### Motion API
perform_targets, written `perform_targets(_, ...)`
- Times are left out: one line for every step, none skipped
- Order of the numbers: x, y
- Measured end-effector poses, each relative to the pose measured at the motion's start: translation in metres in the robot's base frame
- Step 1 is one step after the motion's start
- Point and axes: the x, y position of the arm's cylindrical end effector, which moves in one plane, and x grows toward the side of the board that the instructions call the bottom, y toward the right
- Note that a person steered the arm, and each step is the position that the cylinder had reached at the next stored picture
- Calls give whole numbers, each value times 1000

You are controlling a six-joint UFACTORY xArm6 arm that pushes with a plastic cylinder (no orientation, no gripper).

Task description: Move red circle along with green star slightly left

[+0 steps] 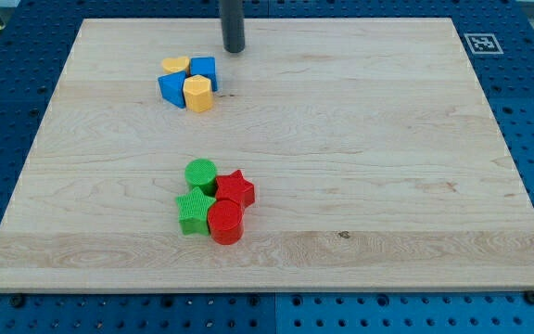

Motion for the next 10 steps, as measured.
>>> perform_targets(7, 22)
perform_targets(25, 48)
perform_targets(28, 53)
perform_targets(48, 95)
perform_targets(53, 105)
perform_targets(78, 122)
perform_targets(98, 131)
perform_targets(147, 147)
perform_targets(167, 148)
perform_targets(187, 148)
